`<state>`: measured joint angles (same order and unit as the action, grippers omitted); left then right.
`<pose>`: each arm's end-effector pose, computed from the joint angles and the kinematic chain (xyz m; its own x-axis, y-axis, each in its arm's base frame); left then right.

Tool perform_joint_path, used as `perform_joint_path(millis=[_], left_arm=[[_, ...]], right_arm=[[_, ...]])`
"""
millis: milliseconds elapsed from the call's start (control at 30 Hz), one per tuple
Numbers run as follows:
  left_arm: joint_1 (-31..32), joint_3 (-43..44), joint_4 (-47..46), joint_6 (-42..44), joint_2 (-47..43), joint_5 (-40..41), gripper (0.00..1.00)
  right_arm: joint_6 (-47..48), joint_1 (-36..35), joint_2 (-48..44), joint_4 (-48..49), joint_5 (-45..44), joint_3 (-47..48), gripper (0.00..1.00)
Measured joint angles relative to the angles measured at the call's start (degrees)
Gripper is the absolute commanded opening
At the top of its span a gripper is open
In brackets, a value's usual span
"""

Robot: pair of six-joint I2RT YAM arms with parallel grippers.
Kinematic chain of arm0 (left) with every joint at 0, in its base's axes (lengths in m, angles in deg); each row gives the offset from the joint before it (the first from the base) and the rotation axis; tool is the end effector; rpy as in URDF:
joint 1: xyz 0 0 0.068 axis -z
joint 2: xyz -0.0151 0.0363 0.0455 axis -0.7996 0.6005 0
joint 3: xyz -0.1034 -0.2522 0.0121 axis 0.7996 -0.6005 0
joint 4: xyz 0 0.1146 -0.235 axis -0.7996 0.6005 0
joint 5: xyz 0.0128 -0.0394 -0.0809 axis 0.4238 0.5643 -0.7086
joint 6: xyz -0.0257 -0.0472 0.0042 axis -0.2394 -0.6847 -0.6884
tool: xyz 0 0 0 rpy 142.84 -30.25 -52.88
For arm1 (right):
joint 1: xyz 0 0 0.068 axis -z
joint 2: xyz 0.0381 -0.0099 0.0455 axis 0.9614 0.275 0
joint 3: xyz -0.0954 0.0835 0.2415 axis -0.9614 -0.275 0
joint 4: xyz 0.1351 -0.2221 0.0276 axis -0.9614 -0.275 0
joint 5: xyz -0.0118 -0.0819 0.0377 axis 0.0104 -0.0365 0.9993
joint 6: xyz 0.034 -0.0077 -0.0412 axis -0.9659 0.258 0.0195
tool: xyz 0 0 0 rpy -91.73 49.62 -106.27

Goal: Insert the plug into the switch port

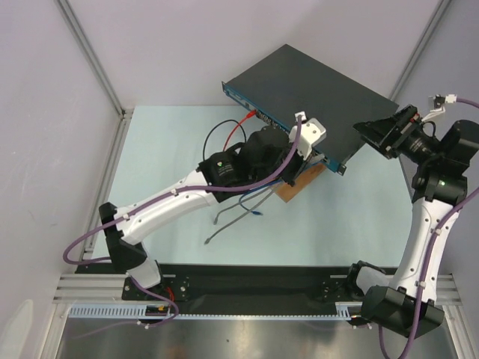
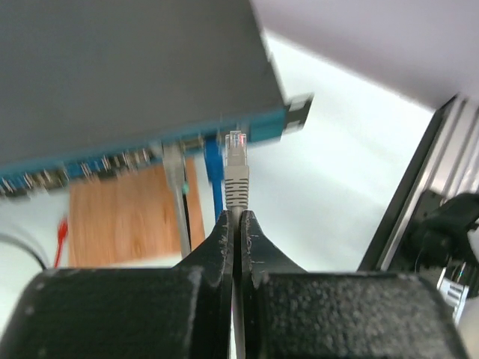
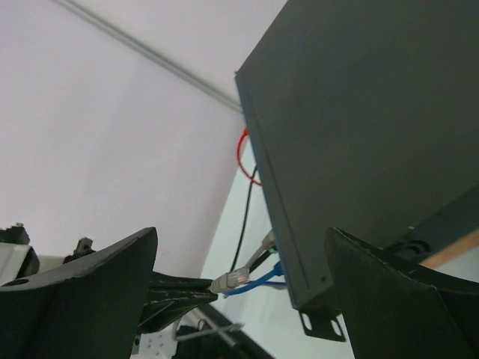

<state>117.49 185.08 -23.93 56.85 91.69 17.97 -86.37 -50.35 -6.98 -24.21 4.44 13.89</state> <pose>0.1643 -0.3351 0.4487 -0.1546 0.2622 -0.9526 0.8564 0.5163 0.0031 0.1949 -0.0506 0.4467 -0.5064 0.5614 -0.6545 -0.3956 0.5231 0.7549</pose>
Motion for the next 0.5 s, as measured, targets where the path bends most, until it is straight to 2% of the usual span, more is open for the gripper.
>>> perform_joint_path(millis=[233,500], left_arm=[[1.5,-1.6,4.7,-2.8,1.3,5.2,0.0],[2.0,-2.1,3.3,-3.6,1.5,9.2,0.0]], right_arm=[[13.0,4.0,-2.0,-13.3,-6.1,2.1,1.0],[12.6,4.7,-0.6,-14.7,-6.9,-5.1,1.0]])
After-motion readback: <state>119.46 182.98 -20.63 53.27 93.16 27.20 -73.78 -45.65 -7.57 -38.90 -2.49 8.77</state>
